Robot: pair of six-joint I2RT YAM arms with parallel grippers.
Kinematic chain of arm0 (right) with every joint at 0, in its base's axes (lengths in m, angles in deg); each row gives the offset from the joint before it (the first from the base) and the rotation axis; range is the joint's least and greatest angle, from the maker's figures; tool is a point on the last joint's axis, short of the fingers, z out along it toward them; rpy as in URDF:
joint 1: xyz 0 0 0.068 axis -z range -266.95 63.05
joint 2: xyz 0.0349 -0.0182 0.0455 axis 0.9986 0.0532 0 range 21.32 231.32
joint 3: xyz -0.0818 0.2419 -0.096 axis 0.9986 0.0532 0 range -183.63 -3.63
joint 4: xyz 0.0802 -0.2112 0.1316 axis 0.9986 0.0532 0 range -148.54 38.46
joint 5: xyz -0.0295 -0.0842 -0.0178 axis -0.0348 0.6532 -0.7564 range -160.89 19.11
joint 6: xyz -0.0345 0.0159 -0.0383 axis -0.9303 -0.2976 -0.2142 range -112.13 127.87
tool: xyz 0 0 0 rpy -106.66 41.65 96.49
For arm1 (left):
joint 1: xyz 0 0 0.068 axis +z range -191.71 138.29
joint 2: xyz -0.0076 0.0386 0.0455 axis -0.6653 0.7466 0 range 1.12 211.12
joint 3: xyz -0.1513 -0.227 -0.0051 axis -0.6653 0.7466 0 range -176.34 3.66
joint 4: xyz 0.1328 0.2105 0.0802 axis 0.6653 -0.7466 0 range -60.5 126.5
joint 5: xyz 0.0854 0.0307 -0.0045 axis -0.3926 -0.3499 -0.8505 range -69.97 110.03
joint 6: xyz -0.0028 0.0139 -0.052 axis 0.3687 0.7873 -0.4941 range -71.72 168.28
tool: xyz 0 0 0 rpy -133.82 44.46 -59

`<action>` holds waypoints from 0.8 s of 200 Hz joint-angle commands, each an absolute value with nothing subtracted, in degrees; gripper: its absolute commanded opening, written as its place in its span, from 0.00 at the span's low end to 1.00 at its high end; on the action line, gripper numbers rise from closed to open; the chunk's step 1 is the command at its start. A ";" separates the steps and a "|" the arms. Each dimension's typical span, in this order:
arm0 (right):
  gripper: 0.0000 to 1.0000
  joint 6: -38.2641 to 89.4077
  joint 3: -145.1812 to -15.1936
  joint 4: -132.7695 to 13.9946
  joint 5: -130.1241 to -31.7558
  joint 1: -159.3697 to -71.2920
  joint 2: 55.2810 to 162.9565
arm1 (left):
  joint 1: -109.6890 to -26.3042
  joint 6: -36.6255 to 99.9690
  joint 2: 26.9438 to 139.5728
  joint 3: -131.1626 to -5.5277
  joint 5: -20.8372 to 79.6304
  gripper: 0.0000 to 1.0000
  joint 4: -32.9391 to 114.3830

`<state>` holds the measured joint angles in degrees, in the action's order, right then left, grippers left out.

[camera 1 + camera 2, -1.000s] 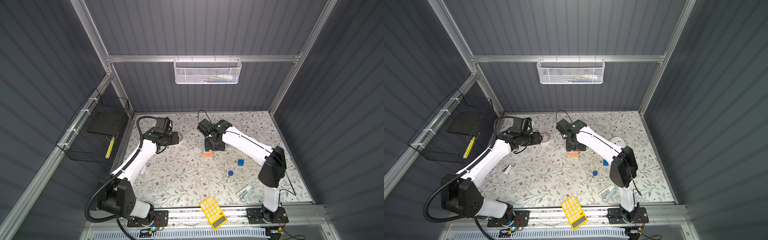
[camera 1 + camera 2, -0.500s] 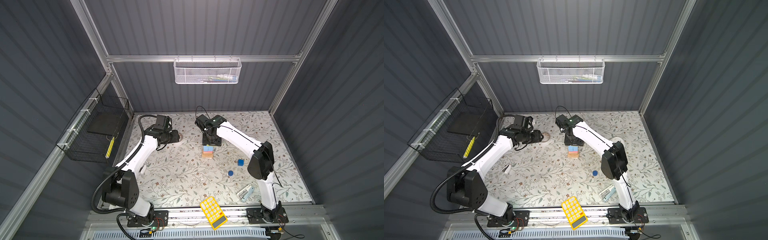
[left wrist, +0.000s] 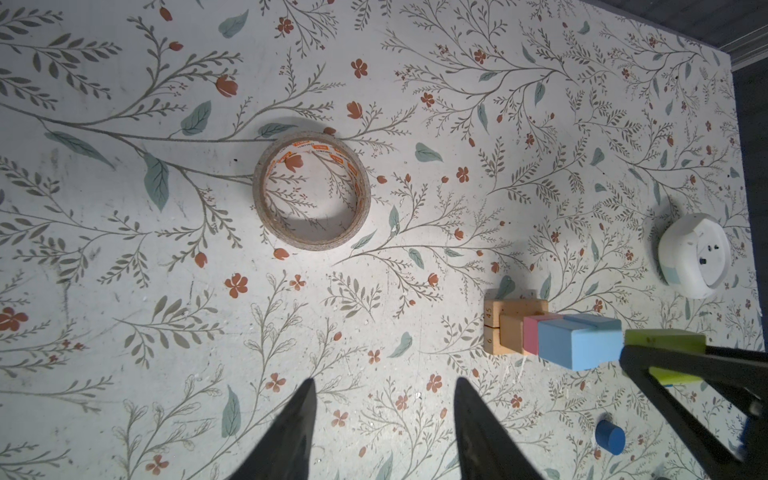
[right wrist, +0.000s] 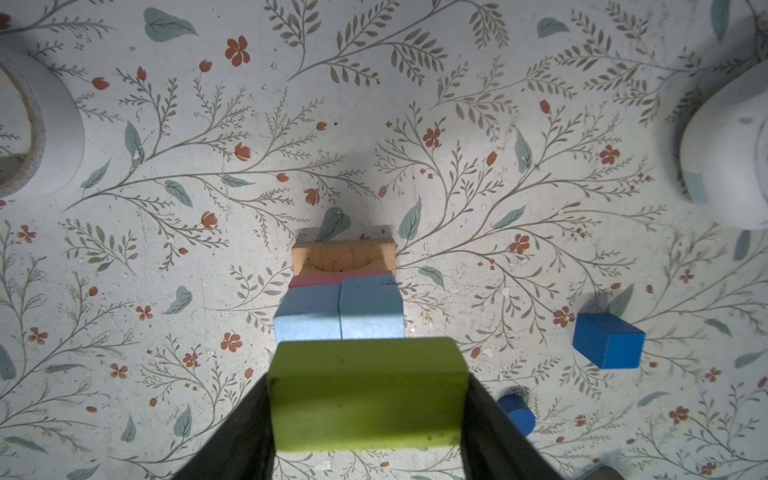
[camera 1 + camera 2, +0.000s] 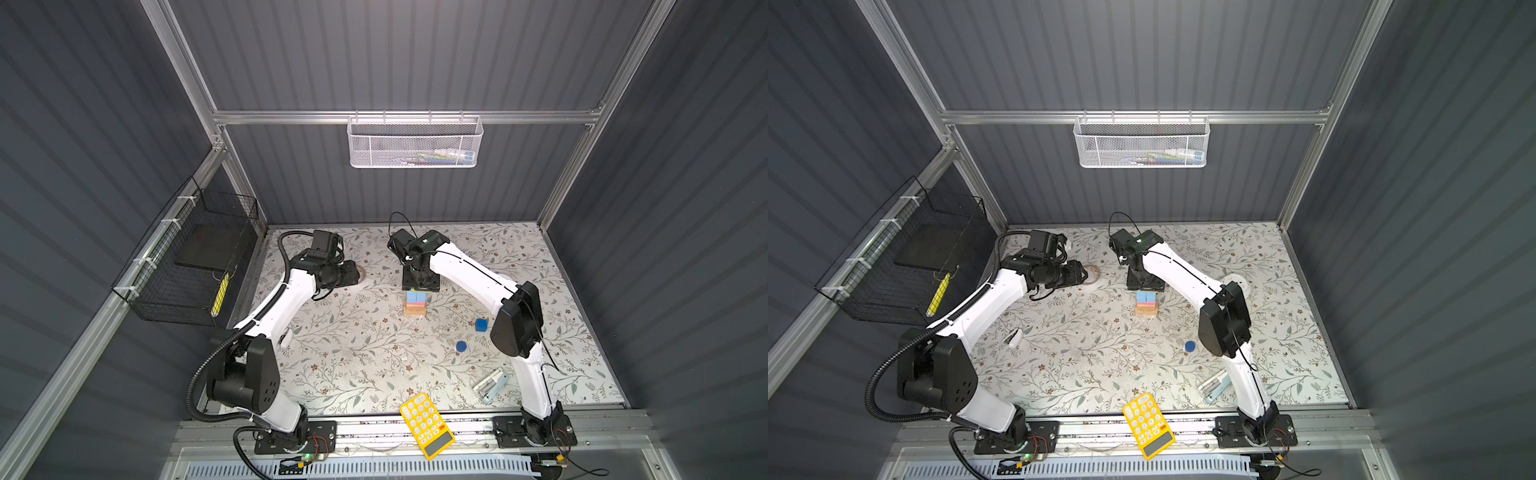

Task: Build the wood block tower
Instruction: 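Lower the lime green block onto the two light blue cubes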

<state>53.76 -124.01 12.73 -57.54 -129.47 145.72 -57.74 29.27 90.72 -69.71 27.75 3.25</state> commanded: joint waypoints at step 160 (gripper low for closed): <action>0.52 49.53 -121.54 10.39 -58.23 -130.10 146.73 | -57.04 30.48 90.78 -71.62 29.42 0.53 3.27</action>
<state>50.35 -122.02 10.52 -58.46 -129.80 145.72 -57.72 29.30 90.74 -70.12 28.28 3.29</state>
